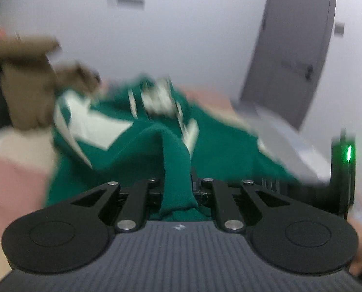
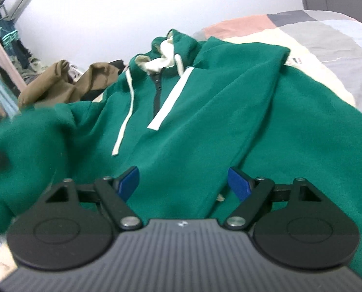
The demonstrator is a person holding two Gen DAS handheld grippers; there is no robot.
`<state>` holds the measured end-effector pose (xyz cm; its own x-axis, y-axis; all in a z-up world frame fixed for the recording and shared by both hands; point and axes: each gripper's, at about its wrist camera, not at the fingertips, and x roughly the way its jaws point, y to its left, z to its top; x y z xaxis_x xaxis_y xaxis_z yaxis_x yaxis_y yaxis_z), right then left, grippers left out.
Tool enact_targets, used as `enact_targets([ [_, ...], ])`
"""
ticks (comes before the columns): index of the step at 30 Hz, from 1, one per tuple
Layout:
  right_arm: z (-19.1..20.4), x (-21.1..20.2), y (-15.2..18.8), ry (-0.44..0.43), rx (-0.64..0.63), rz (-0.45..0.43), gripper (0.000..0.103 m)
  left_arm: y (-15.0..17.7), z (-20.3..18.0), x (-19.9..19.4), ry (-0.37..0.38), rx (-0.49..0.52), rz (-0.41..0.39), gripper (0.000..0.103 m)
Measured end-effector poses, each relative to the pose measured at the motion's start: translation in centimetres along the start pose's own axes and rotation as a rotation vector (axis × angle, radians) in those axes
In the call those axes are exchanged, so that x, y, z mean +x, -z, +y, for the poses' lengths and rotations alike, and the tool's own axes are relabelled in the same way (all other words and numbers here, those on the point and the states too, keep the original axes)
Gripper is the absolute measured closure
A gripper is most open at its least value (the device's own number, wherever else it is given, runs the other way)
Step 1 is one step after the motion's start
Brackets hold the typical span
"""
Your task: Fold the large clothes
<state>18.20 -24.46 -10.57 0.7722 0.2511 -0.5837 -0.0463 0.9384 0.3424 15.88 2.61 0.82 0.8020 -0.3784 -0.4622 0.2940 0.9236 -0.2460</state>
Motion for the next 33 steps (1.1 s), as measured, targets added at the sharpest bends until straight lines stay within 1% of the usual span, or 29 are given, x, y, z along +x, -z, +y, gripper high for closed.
enact_targets([
  [2, -0.2, -0.1, 0.1, 0.009, 0.002, -0.003, 0.022, 1.3, -0.6, 1.5, 0.014, 0.001, 0.069, 0.088],
  [4, -0.4, -0.1, 0.1, 0.012, 0.006, -0.005, 0.022, 2.0, -0.4, 2.7, 0.019, -0.029, 0.120, 0.087],
  [6, -0.3, -0.1, 0.1, 0.006, 0.006, -0.008, 0.022, 2.1, 0.7, 3.3, 0.032, -0.088, 0.158, 0.079],
  [7, -0.3, -0.1, 0.1, -0.002, 0.004, -0.010, 0.022, 2.0, 1.1, 3.4, 0.040, -0.112, 0.164, 0.072],
  [8, -0.2, 0.0, 0.1, -0.012, 0.003, -0.013, 0.022, 1.7, 1.9, 3.5, 0.050, -0.138, 0.172, 0.054],
  [9, 0.0, -0.1, 0.1, -0.025, 0.001, -0.018, 0.022, 1.5, 2.4, 3.3, 0.058, -0.156, 0.177, 0.037],
  [11, 0.1, -0.1, 0.1, -0.053, -0.002, -0.025, 0.022, 1.1, 3.5, 2.4, 0.062, -0.210, 0.154, 0.035],
  [14, 0.7, -0.3, 0.2, -0.123, 0.000, -0.037, 0.022, 0.3, 5.1, 1.1, 0.079, -0.296, 0.123, 0.035],
  [16, 1.3, -0.6, 0.4, -0.169, -0.015, -0.045, 0.022, -0.3, 6.5, 0.3, 0.042, -0.335, 0.086, 0.034],
  [18, 2.1, -0.7, 0.5, -0.225, -0.037, -0.048, 0.022, -0.8, 7.8, 0.3, 0.017, -0.355, 0.067, 0.034],
  [20, 3.0, -0.8, 0.9, -0.274, -0.062, -0.044, 0.022, -0.9, 9.0, -0.3, -0.024, -0.380, 0.048, 0.033],
  [22, 4.1, -0.9, 1.3, -0.320, -0.101, -0.039, 0.022, -0.9, 10.1, -0.5, -0.066, -0.410, 0.039, 0.033],
  [25, 6.2, -1.1, 2.0, -0.373, -0.197, -0.053, 0.022, -1.0, 11.6, -0.6, -0.096, -0.445, 0.042, 0.033],
  [26, 6.9, -1.2, 2.2, -0.388, -0.232, -0.052, 0.022, -0.9, 11.8, -0.6, -0.110, -0.450, 0.048, 0.032],
  [28, 8.4, -1.4, 3.0, -0.402, -0.305, -0.044, 0.024, -1.0, 12.6, -0.3, -0.152, -0.471, 0.072, 0.029],
  [29, 9.1, -1.3, 3.3, -0.405, -0.334, -0.038, 0.028, -1.0, 13.1, 0.0, -0.164, -0.481, 0.088, 0.026],
  [31, 10.4, -1.2, 4.1, -0.373, -0.408, -0.022, 0.030, -0.8, 13.7, 0.5, -0.179, -0.488, 0.106, 0.025],
  [33, 11.3, -1.3, 4.9, -0.338, -0.483, -0.047, 0.031, -0.6, 14.4, 1.0, -0.205, -0.498, 0.126, 0.025],
])
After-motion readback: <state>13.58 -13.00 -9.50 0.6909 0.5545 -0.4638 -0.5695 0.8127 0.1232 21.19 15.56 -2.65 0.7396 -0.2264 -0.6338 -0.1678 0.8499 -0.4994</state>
